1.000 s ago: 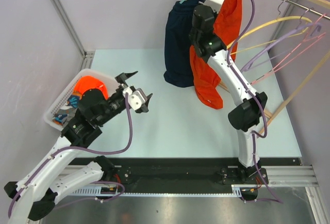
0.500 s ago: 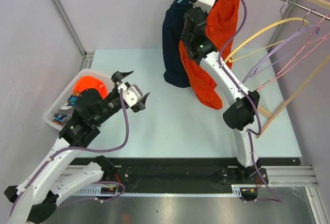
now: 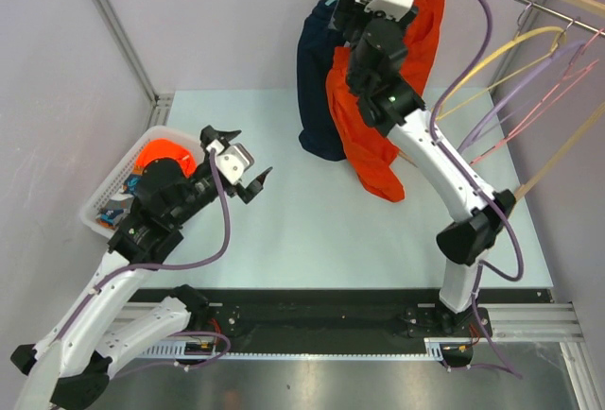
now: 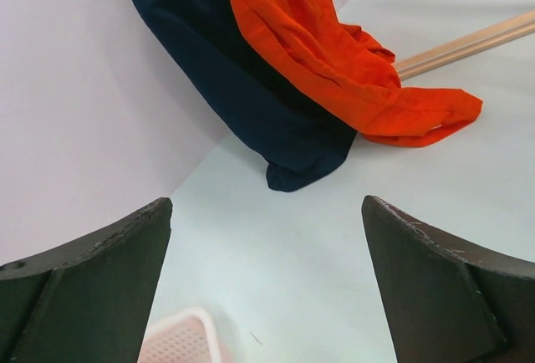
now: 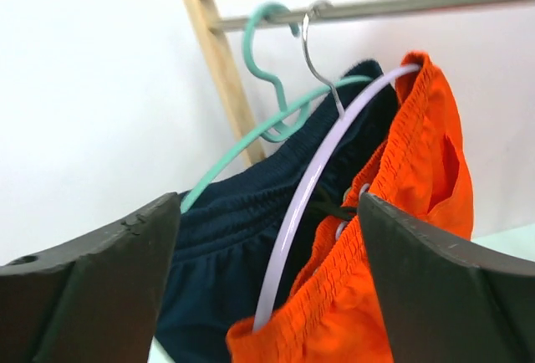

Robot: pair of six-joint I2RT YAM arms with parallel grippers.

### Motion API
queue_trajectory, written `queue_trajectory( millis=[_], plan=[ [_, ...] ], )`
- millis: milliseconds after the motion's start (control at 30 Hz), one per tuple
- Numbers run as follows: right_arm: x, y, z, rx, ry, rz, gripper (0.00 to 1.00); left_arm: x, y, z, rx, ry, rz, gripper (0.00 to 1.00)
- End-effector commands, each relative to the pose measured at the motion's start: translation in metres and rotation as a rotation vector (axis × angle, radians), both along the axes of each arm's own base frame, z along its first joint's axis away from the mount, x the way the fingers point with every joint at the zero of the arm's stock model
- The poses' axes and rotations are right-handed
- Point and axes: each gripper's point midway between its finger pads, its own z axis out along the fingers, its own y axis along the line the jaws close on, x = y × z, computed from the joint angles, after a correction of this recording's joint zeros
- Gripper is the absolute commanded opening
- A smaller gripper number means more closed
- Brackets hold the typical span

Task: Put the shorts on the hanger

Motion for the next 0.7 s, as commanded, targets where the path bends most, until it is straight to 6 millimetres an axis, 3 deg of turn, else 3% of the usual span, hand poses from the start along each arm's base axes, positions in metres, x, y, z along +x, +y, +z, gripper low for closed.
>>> queue_trajectory(
  millis=[0,33,100,167,200,233,267,300,333,400,433,500,533,633,667],
  plan=[
    [-0.058,-0.004,0.052,0.000,-0.092,0.105,0.96,0.003,0.004,0.014,-0.114,0.096,0.020,1.00],
    [-0.063,0.006,0.041,-0.038,-0.070,0.137,1.00,0.008,0.004,0.010,-0.120,0.137,0.032,1.00],
    [-0.091,0.030,0.043,-0.118,-0.085,0.261,1.00,0.014,0.012,0.001,-0.151,0.250,0.076,1.00],
    [-0.123,0.031,0.037,-0.178,-0.084,0.341,1.00,0.029,0.018,0.004,-0.172,0.333,0.121,1.00],
    [-0.142,0.049,0.033,-0.233,-0.097,0.439,1.00,0.026,0.022,0.010,-0.185,0.397,0.137,1.00],
    [-0.165,0.037,0.036,-0.263,-0.094,0.479,1.00,0.027,0.019,0.007,-0.180,0.459,0.117,1.00],
    [-0.173,0.044,0.012,-0.311,-0.047,0.521,1.00,0.040,0.022,-0.006,-0.169,0.542,0.145,1.00],
    [-0.188,0.049,0.005,-0.338,-0.036,0.585,1.00,0.037,0.024,-0.018,-0.156,0.638,0.160,1.00],
    [-0.197,0.049,-0.021,-0.384,0.055,0.640,1.00,0.036,0.022,-0.006,-0.162,0.643,0.145,1.00],
    [-0.220,0.038,-0.042,-0.409,0.114,0.756,1.00,0.032,0.019,-0.015,-0.145,0.729,0.097,1.00],
    [-0.229,0.032,-0.068,-0.444,0.205,0.815,1.00,0.031,0.019,-0.019,-0.141,0.745,0.086,1.00],
    [-0.251,0.022,-0.090,-0.481,0.268,0.913,1.00,0.026,0.020,-0.030,-0.119,0.784,0.079,1.00],
    [-0.260,0.011,-0.111,-0.542,0.342,0.935,1.00,0.024,0.022,-0.034,-0.119,0.792,0.084,1.00],
    [-0.294,-0.005,-0.143,-0.639,0.431,1.060,1.00,0.014,0.027,-0.043,-0.128,0.780,0.100,1.00],
    [-0.303,-0.011,-0.143,-0.653,0.420,1.082,1.00,0.012,0.028,-0.042,-0.134,0.758,0.098,1.00]
  ],
)
